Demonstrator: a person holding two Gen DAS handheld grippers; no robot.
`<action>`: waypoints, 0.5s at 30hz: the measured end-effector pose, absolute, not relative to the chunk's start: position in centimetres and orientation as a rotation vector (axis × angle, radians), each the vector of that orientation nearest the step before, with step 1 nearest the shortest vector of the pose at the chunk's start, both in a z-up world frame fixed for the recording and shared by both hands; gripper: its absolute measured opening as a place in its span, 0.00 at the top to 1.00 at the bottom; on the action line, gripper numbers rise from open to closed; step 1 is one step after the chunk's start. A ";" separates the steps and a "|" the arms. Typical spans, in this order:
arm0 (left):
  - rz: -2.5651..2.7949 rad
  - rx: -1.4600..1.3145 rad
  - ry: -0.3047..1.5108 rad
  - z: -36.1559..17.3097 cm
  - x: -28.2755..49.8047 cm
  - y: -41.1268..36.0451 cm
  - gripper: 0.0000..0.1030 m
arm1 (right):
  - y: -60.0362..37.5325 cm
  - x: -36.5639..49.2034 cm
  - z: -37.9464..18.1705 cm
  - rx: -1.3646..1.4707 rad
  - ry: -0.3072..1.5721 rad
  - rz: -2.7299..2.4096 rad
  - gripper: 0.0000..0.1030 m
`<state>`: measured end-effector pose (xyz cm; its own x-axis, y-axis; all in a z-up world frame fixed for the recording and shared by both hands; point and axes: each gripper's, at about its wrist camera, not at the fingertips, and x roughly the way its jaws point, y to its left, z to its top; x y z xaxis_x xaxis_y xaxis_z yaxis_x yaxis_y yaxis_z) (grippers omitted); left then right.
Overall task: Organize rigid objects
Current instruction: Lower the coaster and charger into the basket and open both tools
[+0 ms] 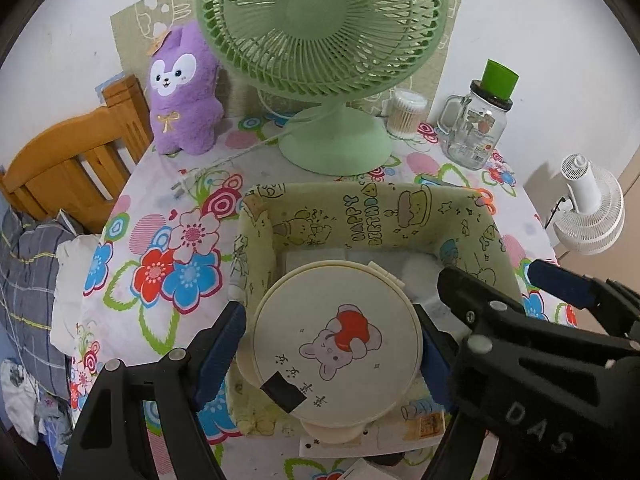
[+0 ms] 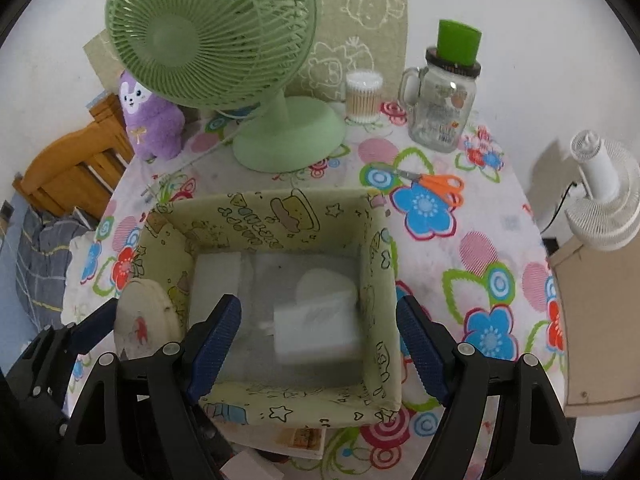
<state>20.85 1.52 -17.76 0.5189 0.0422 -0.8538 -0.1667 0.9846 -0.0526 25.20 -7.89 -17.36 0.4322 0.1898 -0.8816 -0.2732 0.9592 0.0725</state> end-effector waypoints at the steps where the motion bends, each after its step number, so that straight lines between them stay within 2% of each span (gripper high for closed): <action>1: 0.122 -0.131 1.019 -17.8 21.0 1.4 0.20 | -7.9 25.1 -17.3 -0.095 1.083 0.288 0.19; 15: 0.104 -0.077 1.041 -19.2 24.4 0.7 0.20 | -10.2 26.0 -17.2 -0.070 1.056 0.193 0.18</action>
<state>24.36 0.72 -19.19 0.5014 0.0497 -0.8638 -0.1223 0.9924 -0.0139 26.02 -10.20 -17.24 0.4775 0.1238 -0.8699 -0.1913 0.9809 0.0346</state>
